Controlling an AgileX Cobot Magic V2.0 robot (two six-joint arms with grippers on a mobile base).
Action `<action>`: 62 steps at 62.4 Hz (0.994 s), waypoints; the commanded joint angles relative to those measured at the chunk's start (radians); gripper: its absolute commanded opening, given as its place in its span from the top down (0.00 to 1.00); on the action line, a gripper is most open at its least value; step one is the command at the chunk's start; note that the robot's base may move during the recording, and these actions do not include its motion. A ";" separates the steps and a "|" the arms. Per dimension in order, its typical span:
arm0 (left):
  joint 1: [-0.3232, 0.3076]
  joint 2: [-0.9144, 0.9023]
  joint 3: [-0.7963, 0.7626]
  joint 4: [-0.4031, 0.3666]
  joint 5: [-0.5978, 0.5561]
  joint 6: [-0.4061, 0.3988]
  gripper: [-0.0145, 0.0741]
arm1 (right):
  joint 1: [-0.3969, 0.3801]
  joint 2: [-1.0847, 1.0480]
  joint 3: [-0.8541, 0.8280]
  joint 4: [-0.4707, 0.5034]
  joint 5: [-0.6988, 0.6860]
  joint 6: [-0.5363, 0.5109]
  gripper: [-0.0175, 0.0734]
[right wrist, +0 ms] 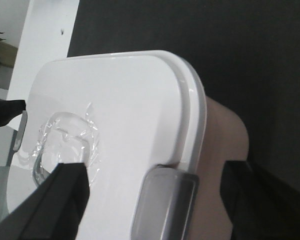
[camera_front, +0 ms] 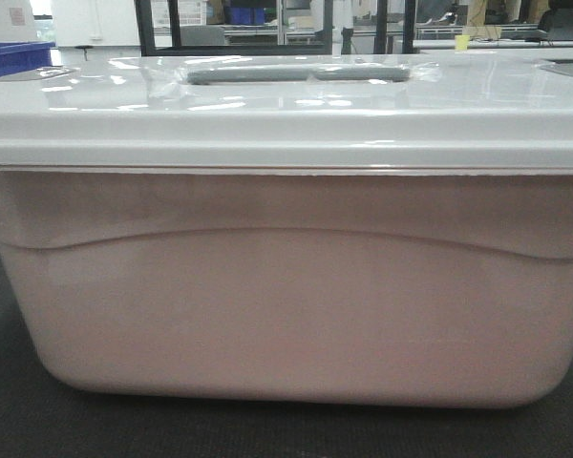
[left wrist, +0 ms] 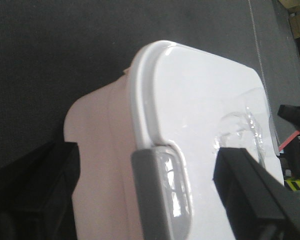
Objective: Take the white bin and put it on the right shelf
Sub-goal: 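Lift the pink bin off the table with both grippers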
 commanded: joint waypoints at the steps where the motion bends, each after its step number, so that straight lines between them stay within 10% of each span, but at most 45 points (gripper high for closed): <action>1: 0.001 -0.002 -0.032 -0.085 0.132 0.009 0.33 | -0.007 0.001 0.030 0.139 0.126 -0.083 0.11; 36: -0.089 0.008 -0.030 -0.070 0.132 0.009 0.37 | -0.002 0.020 0.273 0.450 0.130 -0.277 0.11; 62: -0.153 0.018 -0.030 -0.073 0.132 -0.002 0.37 | 0.060 0.020 0.273 0.468 0.130 -0.277 0.11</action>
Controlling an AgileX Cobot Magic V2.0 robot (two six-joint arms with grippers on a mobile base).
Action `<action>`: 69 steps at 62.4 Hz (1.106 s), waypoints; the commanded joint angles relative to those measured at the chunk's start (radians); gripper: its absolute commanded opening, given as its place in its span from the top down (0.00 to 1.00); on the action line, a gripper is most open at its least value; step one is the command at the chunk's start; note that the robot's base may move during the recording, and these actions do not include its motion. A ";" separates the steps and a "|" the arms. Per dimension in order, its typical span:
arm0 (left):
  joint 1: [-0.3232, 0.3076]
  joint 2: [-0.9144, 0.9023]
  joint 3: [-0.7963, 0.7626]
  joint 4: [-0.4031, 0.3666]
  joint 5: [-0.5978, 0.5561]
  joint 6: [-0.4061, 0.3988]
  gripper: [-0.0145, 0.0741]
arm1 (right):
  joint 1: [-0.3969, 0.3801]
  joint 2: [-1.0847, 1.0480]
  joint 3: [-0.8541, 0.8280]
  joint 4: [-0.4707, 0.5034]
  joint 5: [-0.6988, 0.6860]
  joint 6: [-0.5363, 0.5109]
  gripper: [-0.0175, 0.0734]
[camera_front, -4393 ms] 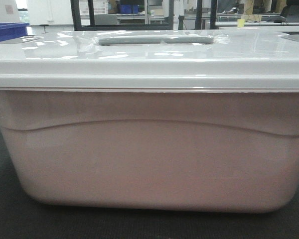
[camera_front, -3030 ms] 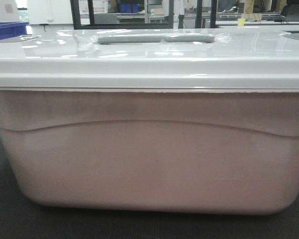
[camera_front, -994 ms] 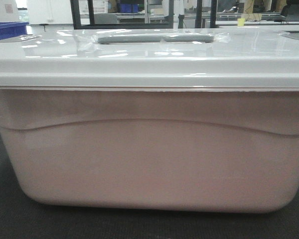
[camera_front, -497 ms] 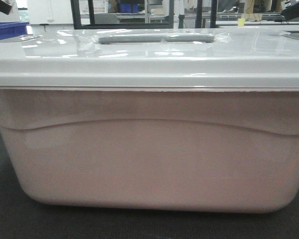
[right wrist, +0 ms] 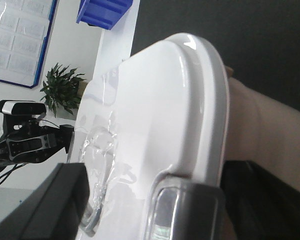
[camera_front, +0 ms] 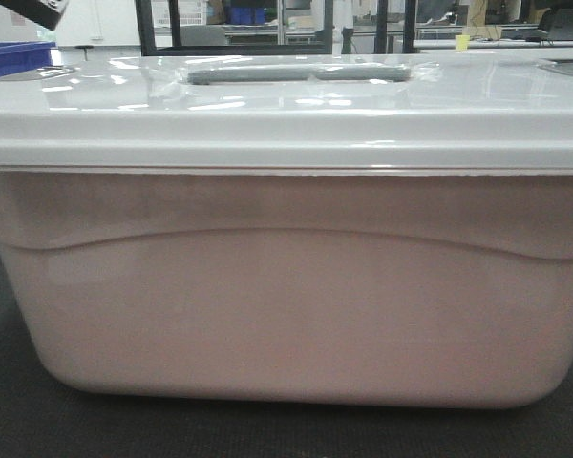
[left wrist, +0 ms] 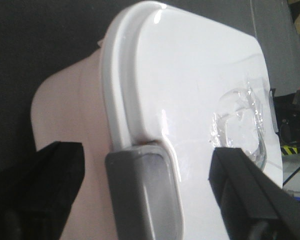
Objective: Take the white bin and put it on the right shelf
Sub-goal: 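Lift the pink bin off the table with both grippers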
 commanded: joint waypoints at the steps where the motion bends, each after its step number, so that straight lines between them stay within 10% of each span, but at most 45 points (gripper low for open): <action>1: -0.020 -0.025 -0.030 -0.074 0.142 -0.004 0.37 | 0.028 -0.022 -0.021 0.081 0.172 -0.018 0.11; 24: -0.019 -0.025 -0.030 -0.127 0.142 -0.006 0.43 | 0.047 -0.022 -0.021 0.101 0.161 -0.018 0.13; 47: -0.019 -0.025 -0.030 -0.225 0.142 -0.006 0.75 | 0.047 -0.024 -0.021 0.205 0.173 -0.018 0.56; 69: -0.030 -0.027 -0.030 -0.432 0.142 -0.006 0.98 | 0.052 -0.032 -0.021 0.387 0.173 -0.004 0.68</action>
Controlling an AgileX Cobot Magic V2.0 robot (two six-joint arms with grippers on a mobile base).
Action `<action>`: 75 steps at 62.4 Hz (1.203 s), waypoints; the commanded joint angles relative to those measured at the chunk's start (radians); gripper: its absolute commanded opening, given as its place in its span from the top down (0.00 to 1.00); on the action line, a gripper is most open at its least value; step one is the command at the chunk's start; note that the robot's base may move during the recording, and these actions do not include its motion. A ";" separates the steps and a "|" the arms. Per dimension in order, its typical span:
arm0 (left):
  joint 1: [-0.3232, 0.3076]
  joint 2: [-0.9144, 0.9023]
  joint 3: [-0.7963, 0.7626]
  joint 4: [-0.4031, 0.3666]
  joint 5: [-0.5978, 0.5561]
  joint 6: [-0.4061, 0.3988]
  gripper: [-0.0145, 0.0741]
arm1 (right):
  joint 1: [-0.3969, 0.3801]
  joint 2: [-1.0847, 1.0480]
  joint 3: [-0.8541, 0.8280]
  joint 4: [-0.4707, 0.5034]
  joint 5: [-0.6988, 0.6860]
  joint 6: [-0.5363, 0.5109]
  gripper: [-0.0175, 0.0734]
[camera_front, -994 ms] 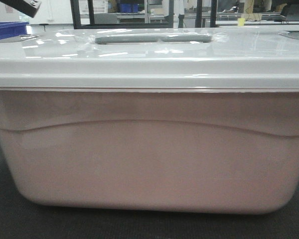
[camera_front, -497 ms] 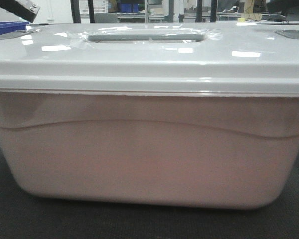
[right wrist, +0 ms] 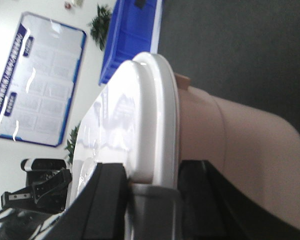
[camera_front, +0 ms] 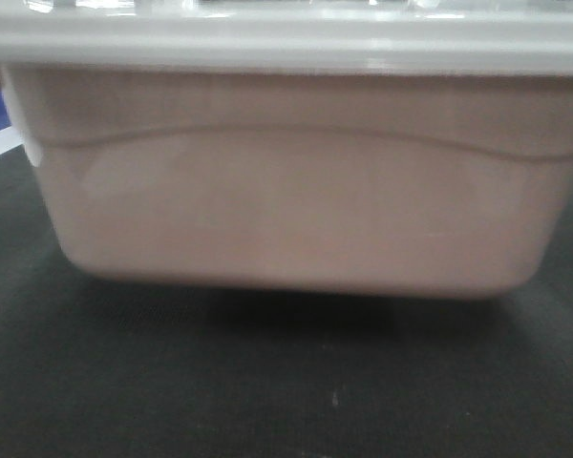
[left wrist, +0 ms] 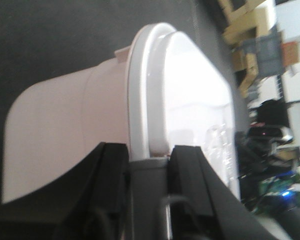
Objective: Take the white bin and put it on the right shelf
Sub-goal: 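Lift the pink bin off the table with both grippers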
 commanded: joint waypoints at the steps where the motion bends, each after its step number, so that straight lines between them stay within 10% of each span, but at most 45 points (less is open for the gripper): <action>1: -0.031 -0.034 -0.030 -0.157 0.210 0.008 0.98 | 0.015 -0.035 -0.025 0.144 0.279 0.002 0.68; 24: -0.113 -0.034 -0.034 -0.304 0.210 0.020 0.98 | 0.036 -0.117 -0.032 0.156 0.277 0.027 0.74; 75: -0.187 -0.034 -0.034 -0.245 0.210 0.022 0.88 | 0.098 -0.143 -0.032 0.156 0.262 0.027 0.74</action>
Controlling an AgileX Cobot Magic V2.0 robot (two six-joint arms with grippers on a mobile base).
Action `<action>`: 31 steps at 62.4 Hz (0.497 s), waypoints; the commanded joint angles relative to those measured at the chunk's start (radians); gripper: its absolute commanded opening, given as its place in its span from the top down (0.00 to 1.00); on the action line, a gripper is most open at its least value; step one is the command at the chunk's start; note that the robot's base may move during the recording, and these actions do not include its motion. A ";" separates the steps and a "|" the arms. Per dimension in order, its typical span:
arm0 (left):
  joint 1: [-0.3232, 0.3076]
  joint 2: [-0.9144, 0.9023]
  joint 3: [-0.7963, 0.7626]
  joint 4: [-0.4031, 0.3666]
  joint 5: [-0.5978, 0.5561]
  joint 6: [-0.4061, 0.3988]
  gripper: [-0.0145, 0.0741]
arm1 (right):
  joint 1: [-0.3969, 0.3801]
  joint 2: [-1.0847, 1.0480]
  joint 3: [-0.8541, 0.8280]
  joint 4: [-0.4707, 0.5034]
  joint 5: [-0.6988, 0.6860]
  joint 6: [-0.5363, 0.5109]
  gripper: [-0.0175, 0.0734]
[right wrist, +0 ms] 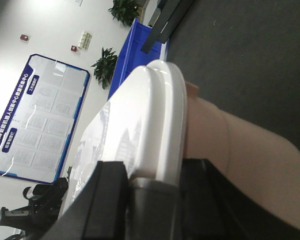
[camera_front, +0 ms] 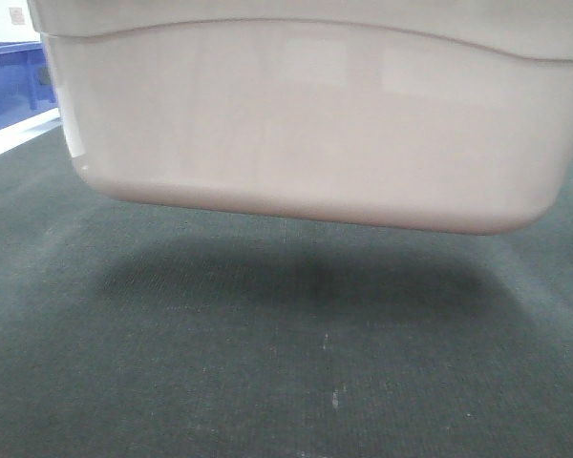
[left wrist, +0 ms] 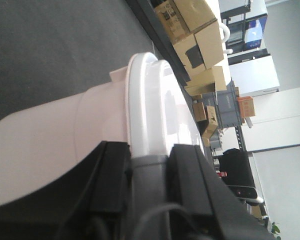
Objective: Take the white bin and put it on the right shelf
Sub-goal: 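Lift the pink bin off the table with both grippers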
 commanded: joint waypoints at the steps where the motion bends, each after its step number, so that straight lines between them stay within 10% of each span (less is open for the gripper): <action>1: -0.082 -0.035 -0.032 -0.026 0.368 0.011 0.88 | 0.057 -0.036 -0.032 0.084 0.404 -0.005 0.74; 31: -0.082 -0.035 -0.032 -0.031 0.368 0.011 0.88 | 0.062 -0.038 -0.032 0.084 0.422 -0.004 0.74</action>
